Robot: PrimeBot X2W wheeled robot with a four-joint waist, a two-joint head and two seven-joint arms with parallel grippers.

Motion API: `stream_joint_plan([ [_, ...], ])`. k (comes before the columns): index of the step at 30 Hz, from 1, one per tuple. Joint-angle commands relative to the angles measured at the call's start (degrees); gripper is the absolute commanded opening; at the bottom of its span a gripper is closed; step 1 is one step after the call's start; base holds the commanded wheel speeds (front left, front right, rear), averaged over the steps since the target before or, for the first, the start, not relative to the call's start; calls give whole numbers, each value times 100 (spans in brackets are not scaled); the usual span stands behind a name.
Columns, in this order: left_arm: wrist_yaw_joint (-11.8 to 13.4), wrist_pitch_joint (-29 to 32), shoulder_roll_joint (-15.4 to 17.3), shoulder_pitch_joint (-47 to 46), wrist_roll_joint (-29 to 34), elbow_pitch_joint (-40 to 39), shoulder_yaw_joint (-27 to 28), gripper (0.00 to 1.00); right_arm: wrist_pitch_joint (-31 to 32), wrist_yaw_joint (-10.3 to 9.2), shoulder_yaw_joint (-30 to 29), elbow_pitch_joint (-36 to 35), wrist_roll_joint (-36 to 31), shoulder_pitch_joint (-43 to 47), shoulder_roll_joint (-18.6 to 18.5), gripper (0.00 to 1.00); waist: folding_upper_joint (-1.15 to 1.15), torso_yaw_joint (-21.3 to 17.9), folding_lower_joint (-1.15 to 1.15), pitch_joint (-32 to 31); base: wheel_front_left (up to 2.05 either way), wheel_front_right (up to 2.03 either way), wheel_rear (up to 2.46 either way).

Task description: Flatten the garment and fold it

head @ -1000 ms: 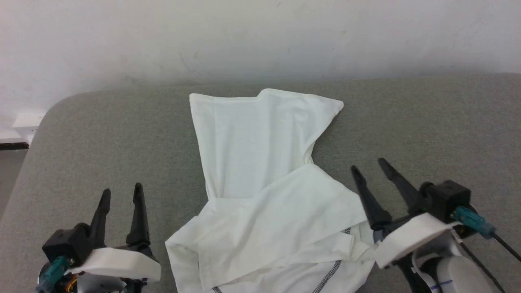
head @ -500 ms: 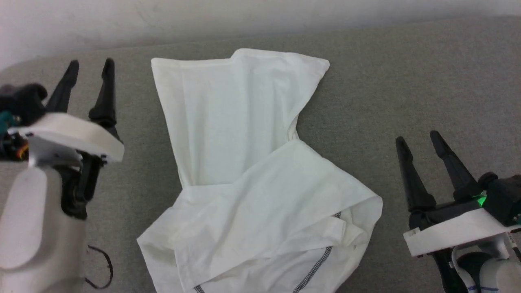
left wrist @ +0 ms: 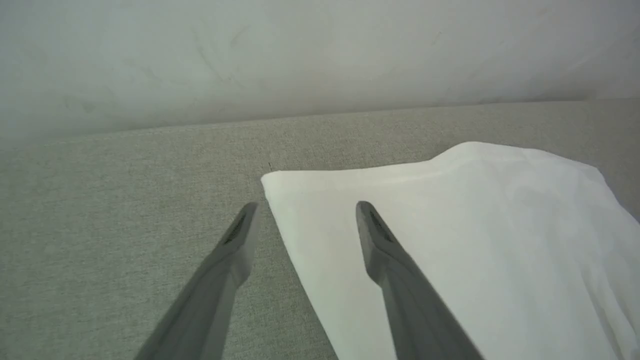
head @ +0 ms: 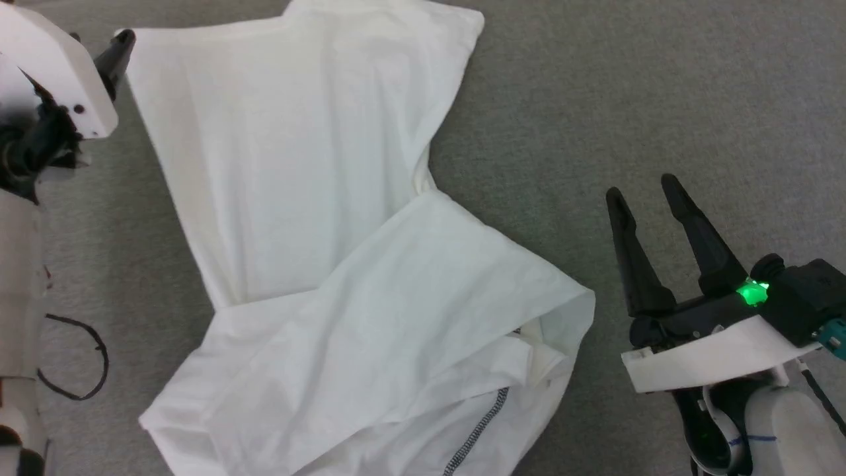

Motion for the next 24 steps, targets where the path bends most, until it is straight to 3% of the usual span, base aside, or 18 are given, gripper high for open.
stream_joint_plan([
  [1, -32, 298, 60, -149, -77, 184, -45, 100, -79, -4, 62, 40, 39, -128, 16, 100, 0, -424, -2, 467, 0, 0, 0],
  [12, 169, 1094, 432, -282, 27, 1052, -212, 100, -237, -4, 329, 346, 130, -337, 17, 100, 0, -658, -2, 755, 0, 0, 0],
  [13, 156, 1221, 409, -249, 14, 1117, -256, 56, -234, -4, 322, 369, 132, -339, 17, 100, 0, -656, -2, 750, 0, 0, 0],
  [15, 128, 1451, 391, -191, 40, 1202, -378, 0, -219, -4, 294, 399, 127, -344, 17, 100, 0, -640, -2, 743, 0, 0, 0],
  [20, 113, 1736, 292, -108, 14, 1295, -517, 0, -102, -4, 280, 464, 166, -396, 17, 100, 0, -594, -2, 664, 0, 0, 0],
  [24, 173, 1359, 263, -97, 91, 1232, -540, 0, 71, -4, 270, 616, 381, -650, 17, 100, 0, -542, -2, 563, 0, 0, 0],
])
